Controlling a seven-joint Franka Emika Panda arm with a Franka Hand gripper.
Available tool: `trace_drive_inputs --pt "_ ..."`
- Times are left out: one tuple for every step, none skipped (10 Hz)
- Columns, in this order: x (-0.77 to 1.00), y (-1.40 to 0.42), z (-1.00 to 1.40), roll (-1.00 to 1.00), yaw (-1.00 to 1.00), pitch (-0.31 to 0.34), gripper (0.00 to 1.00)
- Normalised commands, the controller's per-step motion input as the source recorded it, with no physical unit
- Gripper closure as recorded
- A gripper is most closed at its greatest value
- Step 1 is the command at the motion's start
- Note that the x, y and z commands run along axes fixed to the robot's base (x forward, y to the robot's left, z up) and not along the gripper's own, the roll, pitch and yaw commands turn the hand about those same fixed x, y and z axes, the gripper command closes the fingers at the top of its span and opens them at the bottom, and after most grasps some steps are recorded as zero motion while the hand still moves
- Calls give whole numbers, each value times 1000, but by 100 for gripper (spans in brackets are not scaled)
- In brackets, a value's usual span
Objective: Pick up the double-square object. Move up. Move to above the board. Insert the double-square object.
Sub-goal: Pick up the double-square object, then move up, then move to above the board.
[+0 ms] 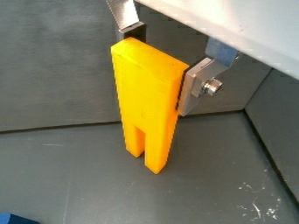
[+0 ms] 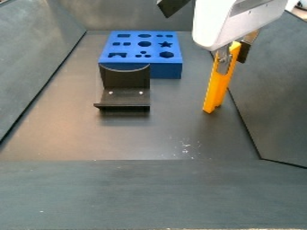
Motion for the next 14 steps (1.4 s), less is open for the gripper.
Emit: trace_drive_inputs --pt "0 0 0 0 0 0 100" --pt "0 0 0 0 0 0 100" --pt "0 0 0 0 0 0 100" --pt "0 0 833 0 0 0 100" --pt "-12 -68 877 -11 -38 -14 100" --pt "-34 -66 807 -2 -38 1 100" --pt "-30 -35 683 22 -32 19 100" --pt "-27 -16 581 40 -26 32 100" --pt "-25 -2 477 52 -14 45 100" --pt "-20 8 345 66 -2 62 100" --pt "-17 12 248 73 7 73 100" --pt "-409 -315 1000 -61 -158 15 100" --pt "-432 -344 1000 -58 -152 17 100" --pt "-388 -258 1000 -19 -89 -45 100"
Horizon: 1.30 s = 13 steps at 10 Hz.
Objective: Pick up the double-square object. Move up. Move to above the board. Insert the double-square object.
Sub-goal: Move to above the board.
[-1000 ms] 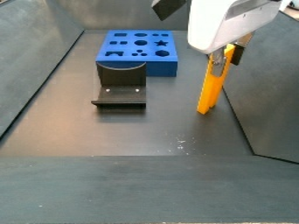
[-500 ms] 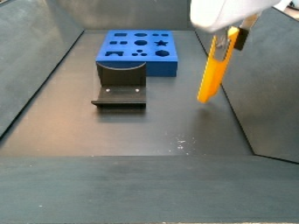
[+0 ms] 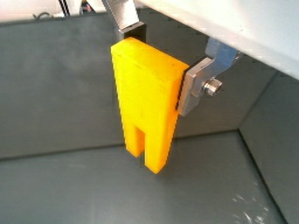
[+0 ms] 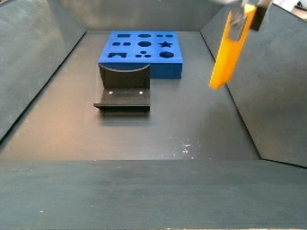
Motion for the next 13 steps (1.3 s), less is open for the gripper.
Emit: trace_drive_inputs --pt "-369 -224 1000 -1 -64 -43 100" --pt "-313 -175 1000 42 -39 -24 100" --pt "-254 -145 1000 70 -18 -10 100" --pt "-189 -116 1000 90 7 3 100" --pt "-116 -81 878 98 22 30 100" --pt "-75 -53 747 99 26 40 100" --pt "-45 -31 625 88 24 54 100" --pt "-17 -14 471 76 23 73 100" --pt "-8 -6 360 68 23 82 100" --pt "-5 -4 287 66 23 85 100" --pt "505 -1000 182 139 -1000 68 100" --pt "508 -1000 148 141 -1000 72 100" --pt "532 -1000 150 127 -1000 81 100"
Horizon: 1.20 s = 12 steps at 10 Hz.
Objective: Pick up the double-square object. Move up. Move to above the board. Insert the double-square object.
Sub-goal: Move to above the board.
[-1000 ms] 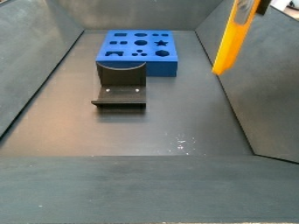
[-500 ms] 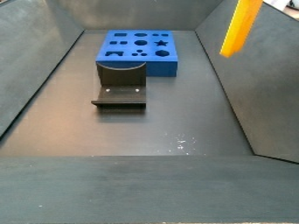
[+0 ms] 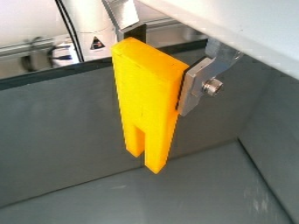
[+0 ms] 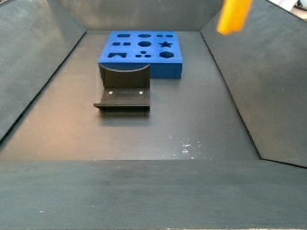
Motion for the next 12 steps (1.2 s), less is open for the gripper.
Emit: trace_drive_inputs --pt "546 -1000 149 88 -1000 91 100" --pt "547 -1000 152 99 -1000 107 100" --pt "547 -1000 154 88 -1000 127 100" --pt "562 -1000 157 59 -1000 164 100" --pt "574 -1000 161 34 -812 205 100" --pt "585 -1000 165 10 -561 210 100" --pt "605 -1000 169 -16 -350 209 100" --pt "624 -1000 171 -24 -206 195 100" --pt "634 -1000 180 -10 -74 171 100" --pt "483 -736 140 4 -44 155 100" --pt "330 -446 89 13 -18 145 100" --pt "206 -252 62 20 -8 110 100"
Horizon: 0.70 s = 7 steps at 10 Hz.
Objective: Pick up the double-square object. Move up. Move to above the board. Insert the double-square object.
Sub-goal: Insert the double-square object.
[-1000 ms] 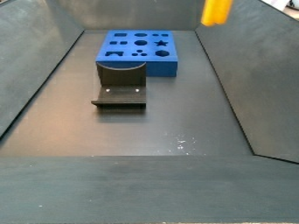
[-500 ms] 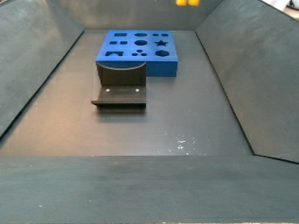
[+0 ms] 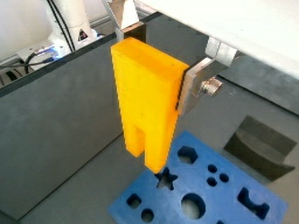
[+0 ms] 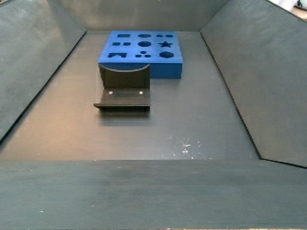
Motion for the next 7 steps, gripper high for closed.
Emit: trace_drive_inputs --pt "-26 0 0 0 0 0 100" --pt "49 0 0 0 0 0 100" --pt "537 83 -14 0 0 0 100" --pt "663 34 0 63 26 0 100" --pt "989 83 26 76 26 51 100" --pt "1000 37 0 90 37 41 100" --pt "1000 103 0 74 63 53 100"
